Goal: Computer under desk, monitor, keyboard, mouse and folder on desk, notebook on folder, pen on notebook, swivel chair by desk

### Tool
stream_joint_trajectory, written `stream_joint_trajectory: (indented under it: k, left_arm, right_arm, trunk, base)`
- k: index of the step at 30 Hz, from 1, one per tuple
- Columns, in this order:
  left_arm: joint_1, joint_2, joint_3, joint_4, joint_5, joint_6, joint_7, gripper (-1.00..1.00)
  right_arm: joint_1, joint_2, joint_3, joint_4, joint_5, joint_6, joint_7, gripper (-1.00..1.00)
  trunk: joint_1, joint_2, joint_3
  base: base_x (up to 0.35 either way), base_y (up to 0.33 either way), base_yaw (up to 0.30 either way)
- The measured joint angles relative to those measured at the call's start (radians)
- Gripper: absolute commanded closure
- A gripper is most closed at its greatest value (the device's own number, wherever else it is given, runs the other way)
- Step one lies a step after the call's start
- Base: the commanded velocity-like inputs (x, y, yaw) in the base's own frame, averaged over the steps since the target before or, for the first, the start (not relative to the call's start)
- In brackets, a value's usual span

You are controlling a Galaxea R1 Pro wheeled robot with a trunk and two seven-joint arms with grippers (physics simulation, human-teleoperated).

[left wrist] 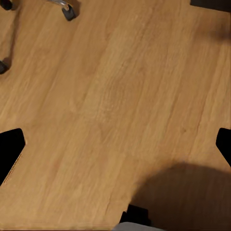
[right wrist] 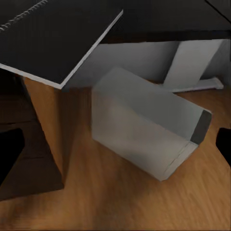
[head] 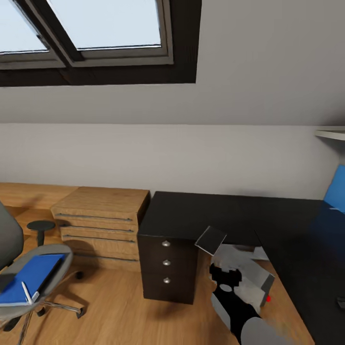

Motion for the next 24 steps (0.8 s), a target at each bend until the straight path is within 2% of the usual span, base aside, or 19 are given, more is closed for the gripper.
stream_joint_trajectory:
  k: [3,5,9,13,15,18,20,24]
  left_arm:
    - [0.000,0.001,0.002,0.000,0.001,0.001,0.002,-1.00]
    - [0.000,0.001,0.003,0.000,0.002,0.001,0.002,-1.00]
    - [0.000,0.000,0.004,0.000,0.001,0.001,0.003,-1.00]
    - [0.000,-0.002,0.004,0.001,0.001,0.001,0.002,-1.00]
    - [0.000,-0.002,0.004,0.002,0.001,0.001,0.002,-1.00]
    - [0.000,-0.001,0.004,0.003,0.001,0.002,0.001,-1.00]
    - [0.000,-0.002,0.004,0.003,0.001,0.002,0.001,-1.00]
    - [0.000,-0.003,0.002,0.003,0.000,0.000,-0.001,-1.00]
  right_arm:
    - [0.000,0.035,0.038,0.108,0.004,-0.120,-0.002,-1.00]
    - [0.001,0.047,0.047,0.180,0.004,-0.181,-0.002,-1.00]
    - [0.002,0.054,0.053,0.353,0.002,-0.319,0.001,-1.00]
    - [0.035,0.043,0.050,0.398,0.001,-0.347,0.023,-1.00]
    - [0.073,0.021,0.052,0.406,-0.002,-0.354,0.076,-1.00]
    - [0.096,0.005,0.055,0.411,-0.003,-0.358,0.161,-1.00]
    - [0.103,0.001,0.056,0.413,-0.004,-0.359,0.201,-1.00]
    - [0.109,-0.002,0.056,0.413,-0.001,-0.360,0.227,-1.00]
  trunk:
    - [0.000,0.000,-0.002]
    - [0.000,0.000,-0.003]
    - [0.000,0.000,-0.005]
    - [0.000,0.000,-0.007]
    - [0.000,0.000,-0.008]
    - [0.000,0.000,-0.009]
    - [0.000,0.000,-0.010]
    - [0.000,0.000,-0.011]
  base:
    - [-0.040,0.137,0.276]
    - [-0.015,0.051,0.276]
    - [-0.004,0.013,0.276]
    - [-0.001,0.003,0.276]
    - [0.000,0.001,0.276]
    - [0.000,0.000,0.276]
    - [0.000,0.000,0.244]
    - [0.000,0.000,0.100]
